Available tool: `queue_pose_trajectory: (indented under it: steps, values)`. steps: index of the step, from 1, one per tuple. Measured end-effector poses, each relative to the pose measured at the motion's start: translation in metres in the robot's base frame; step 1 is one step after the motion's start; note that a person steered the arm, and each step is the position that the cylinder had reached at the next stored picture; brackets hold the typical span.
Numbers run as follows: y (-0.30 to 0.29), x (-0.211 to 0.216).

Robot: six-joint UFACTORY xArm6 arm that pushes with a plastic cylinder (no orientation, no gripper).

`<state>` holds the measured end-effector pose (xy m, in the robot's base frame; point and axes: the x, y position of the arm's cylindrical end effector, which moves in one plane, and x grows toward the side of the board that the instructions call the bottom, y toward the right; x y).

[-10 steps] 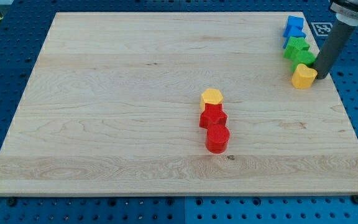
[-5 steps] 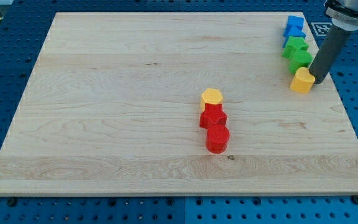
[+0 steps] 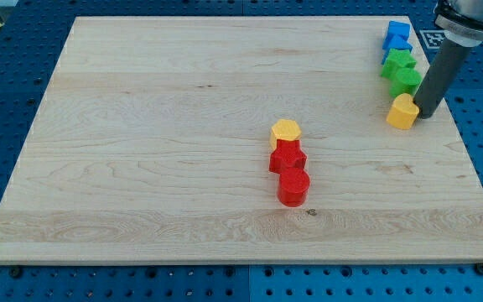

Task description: Move the yellow heart to the top side of the yellow hexagon

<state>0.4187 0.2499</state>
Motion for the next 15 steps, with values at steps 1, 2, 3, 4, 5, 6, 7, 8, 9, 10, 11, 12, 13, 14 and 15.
queue_pose_trajectory:
  steps: [1,2,3,4,5,6,7,8,9,10,11,12,13,14,15]
  values:
    - [-0.004,0.000]
    - [-0.010,0.000]
    - [-0.022,0.000]
    - [-0.054,0.000]
    - [-0.070,0.000]
    - [-0.092,0.000]
    - [-0.114,0.000]
    - [-0.134,0.000]
    - [-0.151,0.000]
    - [-0.163,0.000]
    - [-0.163,0.000]
    - [-0.164,0.000]
    - [-0.166,0.000]
    - [-0.169,0.000]
    - [-0.172,0.000]
